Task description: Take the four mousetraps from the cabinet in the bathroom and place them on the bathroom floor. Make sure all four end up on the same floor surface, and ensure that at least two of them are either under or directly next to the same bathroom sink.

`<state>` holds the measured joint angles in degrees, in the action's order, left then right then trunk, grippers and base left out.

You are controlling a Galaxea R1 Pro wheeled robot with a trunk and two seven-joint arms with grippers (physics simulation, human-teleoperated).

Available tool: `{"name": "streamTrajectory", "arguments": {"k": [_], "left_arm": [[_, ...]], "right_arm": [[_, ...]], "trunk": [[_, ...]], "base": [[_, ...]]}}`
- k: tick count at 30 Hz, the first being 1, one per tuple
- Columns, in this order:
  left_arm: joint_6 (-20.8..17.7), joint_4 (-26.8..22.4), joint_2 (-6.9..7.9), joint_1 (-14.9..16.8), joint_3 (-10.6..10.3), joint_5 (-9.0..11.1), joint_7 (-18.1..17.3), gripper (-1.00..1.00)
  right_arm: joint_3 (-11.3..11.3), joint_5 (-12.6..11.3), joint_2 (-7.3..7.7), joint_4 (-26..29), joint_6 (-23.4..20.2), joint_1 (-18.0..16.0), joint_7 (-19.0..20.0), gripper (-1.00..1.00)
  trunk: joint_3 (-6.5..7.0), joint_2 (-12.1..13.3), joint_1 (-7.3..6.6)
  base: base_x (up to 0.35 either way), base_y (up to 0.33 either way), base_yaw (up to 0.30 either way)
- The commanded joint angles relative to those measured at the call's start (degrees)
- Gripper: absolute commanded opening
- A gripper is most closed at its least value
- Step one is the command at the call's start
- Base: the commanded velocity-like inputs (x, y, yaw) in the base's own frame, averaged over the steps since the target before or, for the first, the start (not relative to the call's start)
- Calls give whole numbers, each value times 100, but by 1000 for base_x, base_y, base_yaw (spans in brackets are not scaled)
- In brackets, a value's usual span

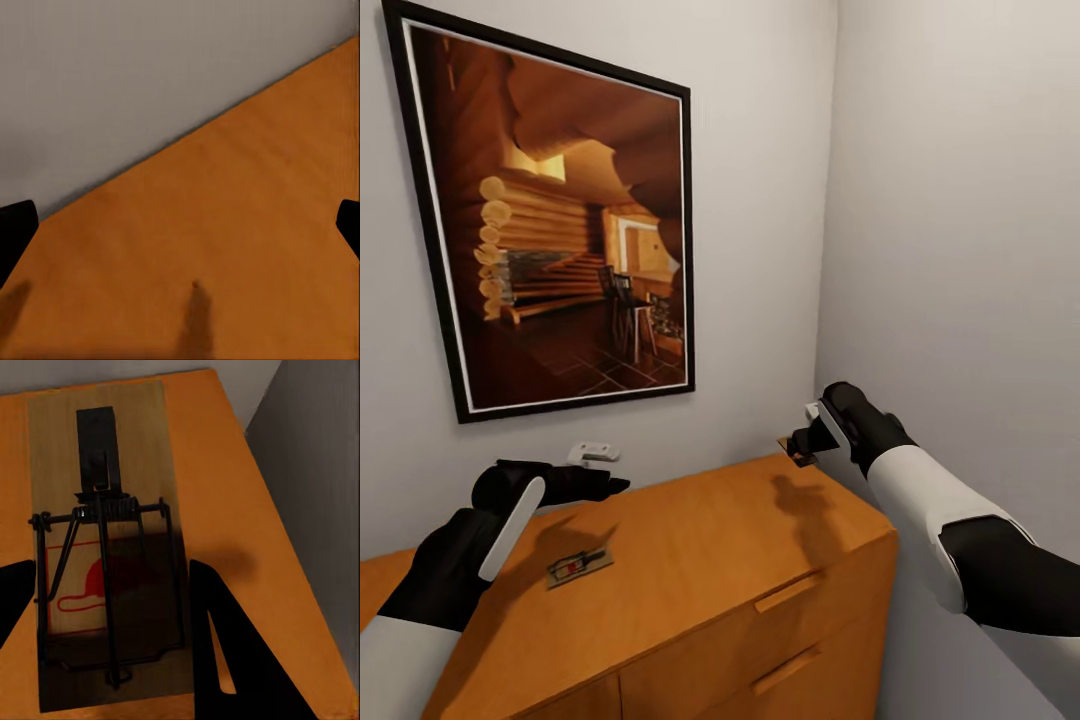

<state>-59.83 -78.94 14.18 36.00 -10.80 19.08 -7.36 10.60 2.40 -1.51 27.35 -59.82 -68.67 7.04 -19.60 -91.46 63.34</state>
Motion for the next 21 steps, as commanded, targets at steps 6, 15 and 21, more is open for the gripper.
{"name": "streamTrajectory", "arguments": {"k": [6, 15, 21], "left_arm": [[-17, -8, 6, 4, -19, -54, -55, 100], [-17, -8, 6, 4, -20, -62, -49, 100], [-17, -7, 6, 4, -19, -70, -47, 100]], "right_arm": [[21, 22, 1, 0, -18, -6, 34, -100], [21, 8, -4, -1, -18, -6, 34, -100], [21, -8, -7, 0, -18, -6, 37, -100]], "trunk": [[8, -4, 0], [10, -4, 0], [10, -4, 0]], "base": [[0, 16, -143], [0, 1, -14], [0, 0, -1]]}}
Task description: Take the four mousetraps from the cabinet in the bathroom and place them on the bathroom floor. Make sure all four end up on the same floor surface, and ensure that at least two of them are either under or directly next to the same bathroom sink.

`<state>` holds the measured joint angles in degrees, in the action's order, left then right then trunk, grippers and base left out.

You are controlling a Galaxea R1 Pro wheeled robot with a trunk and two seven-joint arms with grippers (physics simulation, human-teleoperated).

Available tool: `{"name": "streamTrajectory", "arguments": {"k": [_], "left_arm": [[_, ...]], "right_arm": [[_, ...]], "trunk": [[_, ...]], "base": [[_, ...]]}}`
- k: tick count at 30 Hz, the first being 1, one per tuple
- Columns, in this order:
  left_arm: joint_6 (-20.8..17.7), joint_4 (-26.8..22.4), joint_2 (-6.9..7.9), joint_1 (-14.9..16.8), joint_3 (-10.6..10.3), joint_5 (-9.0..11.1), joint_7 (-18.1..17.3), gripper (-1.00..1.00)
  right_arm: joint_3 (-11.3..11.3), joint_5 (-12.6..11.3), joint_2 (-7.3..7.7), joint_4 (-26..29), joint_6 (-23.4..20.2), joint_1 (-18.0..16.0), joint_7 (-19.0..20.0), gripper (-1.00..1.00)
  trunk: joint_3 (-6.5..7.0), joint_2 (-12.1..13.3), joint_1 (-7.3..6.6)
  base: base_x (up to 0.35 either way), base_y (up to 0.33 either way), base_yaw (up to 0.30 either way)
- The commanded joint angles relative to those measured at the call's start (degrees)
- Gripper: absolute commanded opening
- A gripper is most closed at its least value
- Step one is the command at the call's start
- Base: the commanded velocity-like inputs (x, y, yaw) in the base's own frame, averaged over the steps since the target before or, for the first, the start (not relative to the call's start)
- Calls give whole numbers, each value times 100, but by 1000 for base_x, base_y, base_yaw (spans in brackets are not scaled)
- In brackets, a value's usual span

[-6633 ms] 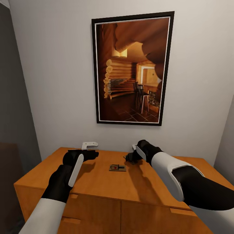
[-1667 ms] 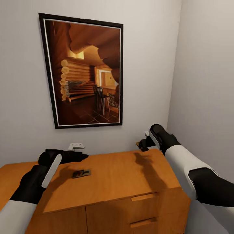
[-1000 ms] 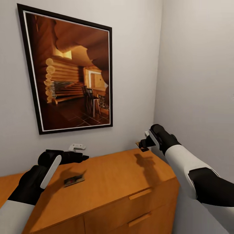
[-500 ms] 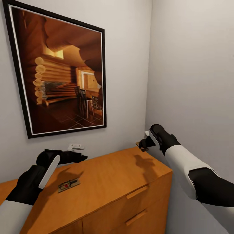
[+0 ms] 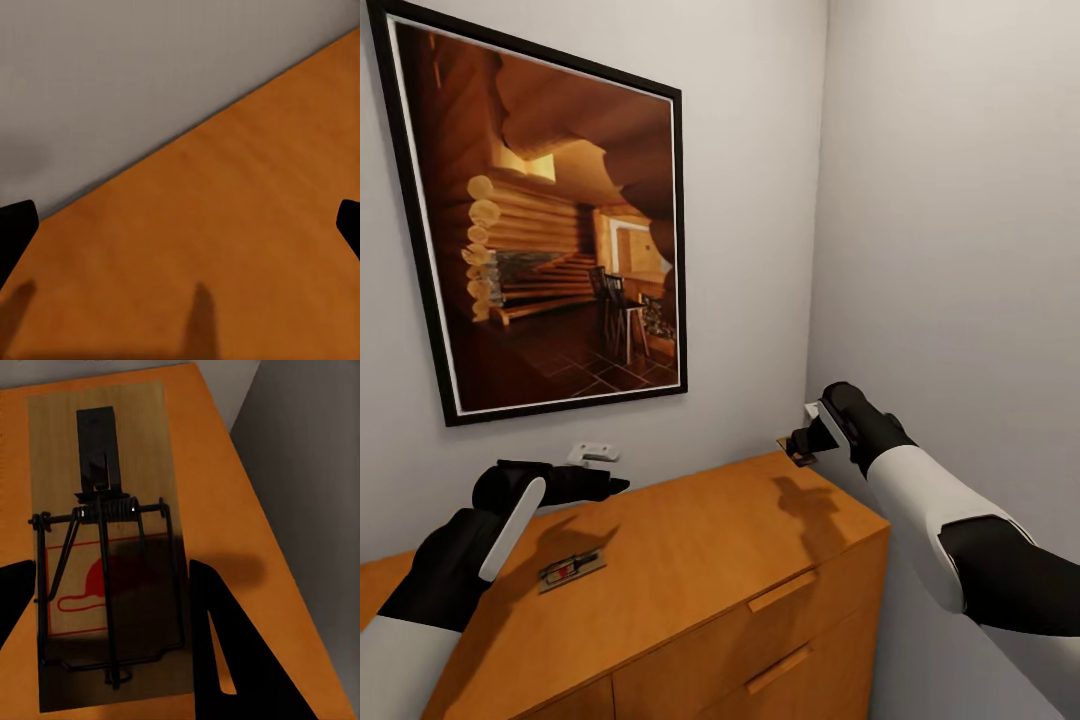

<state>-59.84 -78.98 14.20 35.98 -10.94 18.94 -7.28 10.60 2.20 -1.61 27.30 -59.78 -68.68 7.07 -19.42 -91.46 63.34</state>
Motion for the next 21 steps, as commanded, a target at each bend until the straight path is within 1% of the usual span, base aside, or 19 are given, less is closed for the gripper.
{"name": "streamTrajectory", "arguments": {"k": [1, 6, 21], "left_arm": [[-16, -4, 4, 5, -4, -56, -54, 100], [-16, -4, -3, 5, -4, -56, -54, 100], [-16, -4, -12, 5, 8, -57, -63, 100]], "right_arm": [[21, 11, 3, 4, -22, -5, 35, -100], [21, 32, 3, 4, -22, -5, 41, -100], [21, 27, 12, 3, -22, -5, 66, -100]], "trunk": [[-8, -4, 0], [-19, -4, 0], [-155, -4, 0]], "base": [[0, 0, 0], [0, 0, 0], [0, 0, 0]]}}
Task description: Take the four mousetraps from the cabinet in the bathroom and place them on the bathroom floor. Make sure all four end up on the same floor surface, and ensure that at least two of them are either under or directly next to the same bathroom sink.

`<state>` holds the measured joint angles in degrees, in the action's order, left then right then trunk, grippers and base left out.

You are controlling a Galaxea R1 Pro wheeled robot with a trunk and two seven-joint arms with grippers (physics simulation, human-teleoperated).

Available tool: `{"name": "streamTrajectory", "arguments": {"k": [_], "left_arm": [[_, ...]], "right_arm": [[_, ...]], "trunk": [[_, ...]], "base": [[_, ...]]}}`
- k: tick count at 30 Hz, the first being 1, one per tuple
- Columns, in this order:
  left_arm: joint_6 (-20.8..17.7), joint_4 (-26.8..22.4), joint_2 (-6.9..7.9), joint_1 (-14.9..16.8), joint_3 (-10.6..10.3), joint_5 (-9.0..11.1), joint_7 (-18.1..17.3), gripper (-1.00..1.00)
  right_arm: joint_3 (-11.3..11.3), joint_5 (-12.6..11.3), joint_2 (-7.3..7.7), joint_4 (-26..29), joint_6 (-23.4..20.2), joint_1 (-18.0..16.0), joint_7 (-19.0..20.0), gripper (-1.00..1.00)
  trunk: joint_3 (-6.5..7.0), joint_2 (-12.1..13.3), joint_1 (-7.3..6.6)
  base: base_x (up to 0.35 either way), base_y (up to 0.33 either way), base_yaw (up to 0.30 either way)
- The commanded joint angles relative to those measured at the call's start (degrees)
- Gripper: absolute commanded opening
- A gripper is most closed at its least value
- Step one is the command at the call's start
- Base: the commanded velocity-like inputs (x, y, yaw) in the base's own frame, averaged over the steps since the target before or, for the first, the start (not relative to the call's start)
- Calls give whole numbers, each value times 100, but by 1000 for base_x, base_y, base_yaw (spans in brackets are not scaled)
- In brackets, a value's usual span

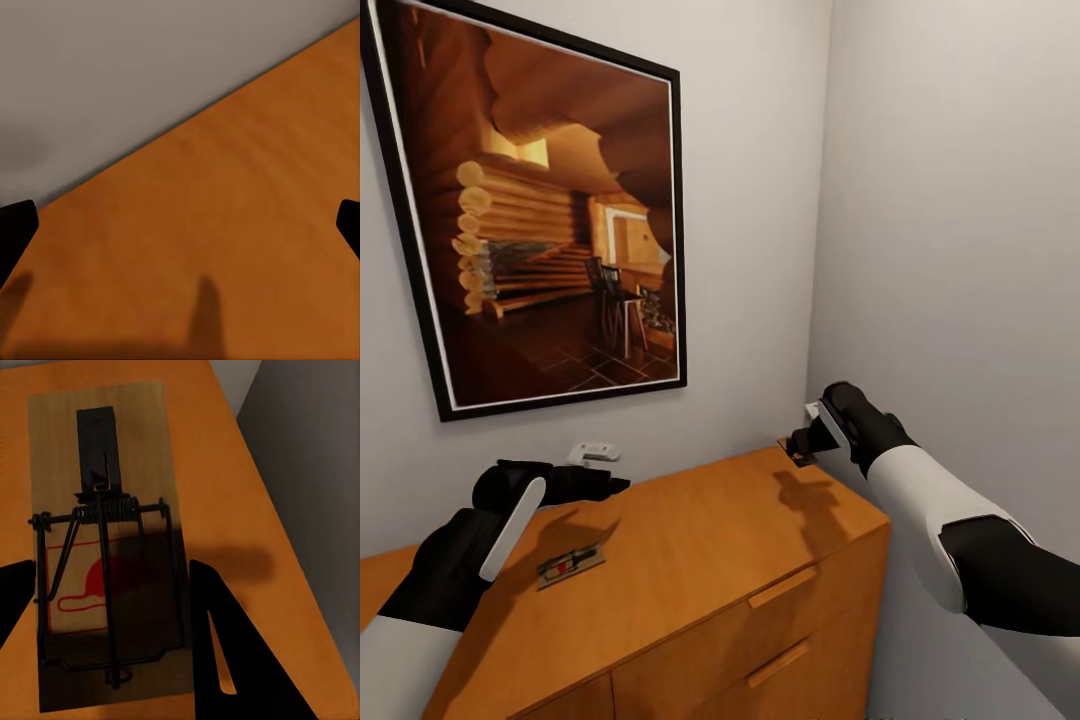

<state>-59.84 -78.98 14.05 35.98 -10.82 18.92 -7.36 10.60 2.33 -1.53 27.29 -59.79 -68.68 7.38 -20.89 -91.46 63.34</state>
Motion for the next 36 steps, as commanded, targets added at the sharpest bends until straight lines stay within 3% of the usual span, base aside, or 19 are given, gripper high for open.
{"name": "streamTrajectory", "arguments": {"k": [1, 20, 36], "left_arm": [[-16, -4, 3, 5, -6, -55, -54, 100], [-16, -11, 4, 5, -8, -55, -55, 100], [-16, -21, -4, 5, -16, -55, -63, 100]], "right_arm": [[21, 13, 3, 5, -21, -5, 35, -100], [21, 4, 5, 5, -21, -5, 44, -100], [21, 8, 12, 5, -21, -5, 44, -100]], "trunk": [[-17, -5, 0], [-188, -5, 0], [-205, -5, 0]], "base": [[0, 0, 0], [0, 0, 0], [0, 0, 0]]}}
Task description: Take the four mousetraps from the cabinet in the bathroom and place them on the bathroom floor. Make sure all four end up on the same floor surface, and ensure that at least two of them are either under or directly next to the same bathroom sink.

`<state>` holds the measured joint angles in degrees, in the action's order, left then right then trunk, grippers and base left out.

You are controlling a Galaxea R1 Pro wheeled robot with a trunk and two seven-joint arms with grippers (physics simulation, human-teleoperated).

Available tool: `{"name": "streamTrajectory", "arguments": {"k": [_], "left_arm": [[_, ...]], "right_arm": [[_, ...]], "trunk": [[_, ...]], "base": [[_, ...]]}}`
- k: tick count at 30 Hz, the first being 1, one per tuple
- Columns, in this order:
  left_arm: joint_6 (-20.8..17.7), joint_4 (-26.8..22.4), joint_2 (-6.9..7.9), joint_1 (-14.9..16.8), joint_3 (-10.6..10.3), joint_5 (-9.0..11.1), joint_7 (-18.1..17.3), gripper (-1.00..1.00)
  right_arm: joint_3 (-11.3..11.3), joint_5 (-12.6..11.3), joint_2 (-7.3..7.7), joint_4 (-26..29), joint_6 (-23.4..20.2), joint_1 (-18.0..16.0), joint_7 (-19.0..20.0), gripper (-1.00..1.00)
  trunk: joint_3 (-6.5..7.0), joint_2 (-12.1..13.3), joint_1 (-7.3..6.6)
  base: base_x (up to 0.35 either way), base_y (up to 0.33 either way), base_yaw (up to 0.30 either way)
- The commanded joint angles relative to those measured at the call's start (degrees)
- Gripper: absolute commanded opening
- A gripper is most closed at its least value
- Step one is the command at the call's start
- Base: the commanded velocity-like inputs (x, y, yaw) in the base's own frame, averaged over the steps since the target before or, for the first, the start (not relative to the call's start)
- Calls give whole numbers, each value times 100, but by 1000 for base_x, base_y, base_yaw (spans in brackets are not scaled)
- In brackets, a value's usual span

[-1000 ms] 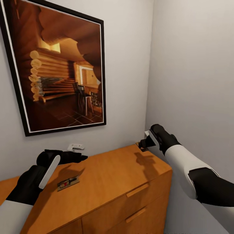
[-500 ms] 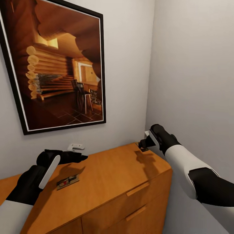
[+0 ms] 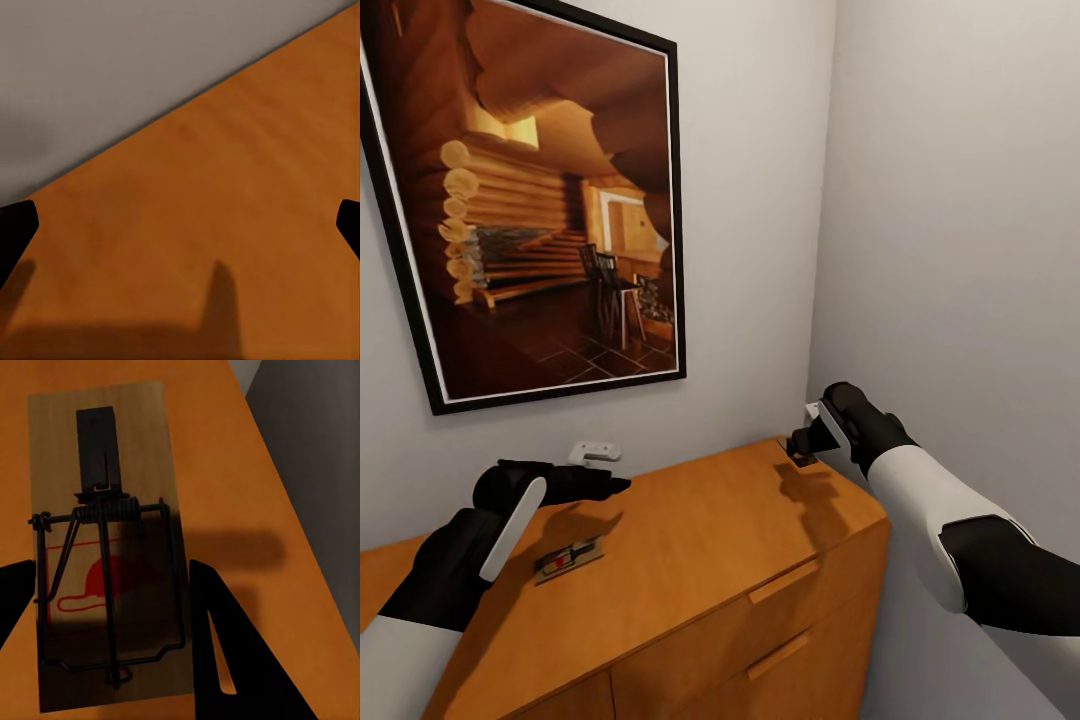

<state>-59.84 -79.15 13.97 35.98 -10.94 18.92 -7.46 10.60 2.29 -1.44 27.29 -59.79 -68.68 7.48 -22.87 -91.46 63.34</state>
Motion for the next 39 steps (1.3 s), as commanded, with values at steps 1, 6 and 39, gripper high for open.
{"name": "streamTrajectory", "arguments": {"k": [1, 6, 39], "left_arm": [[-16, -4, 3, 5, -4, -55, -54, 100], [-16, -4, 1, 5, -5, -55, -54, 100], [-16, 1, 0, 5, 0, -55, -54, 100]], "right_arm": [[21, 12, 3, 5, -21, -5, 34, -100], [21, 9, 3, 5, -21, -5, 34, -100], [21, 20, 3, -4, -21, -5, 9, -100]], "trunk": [[-7, -4, 0], [-7, -4, 0], [380, 1039, -571]], "base": [[0, 0, 0], [0, 0, 0], [0, 0, 0]]}}
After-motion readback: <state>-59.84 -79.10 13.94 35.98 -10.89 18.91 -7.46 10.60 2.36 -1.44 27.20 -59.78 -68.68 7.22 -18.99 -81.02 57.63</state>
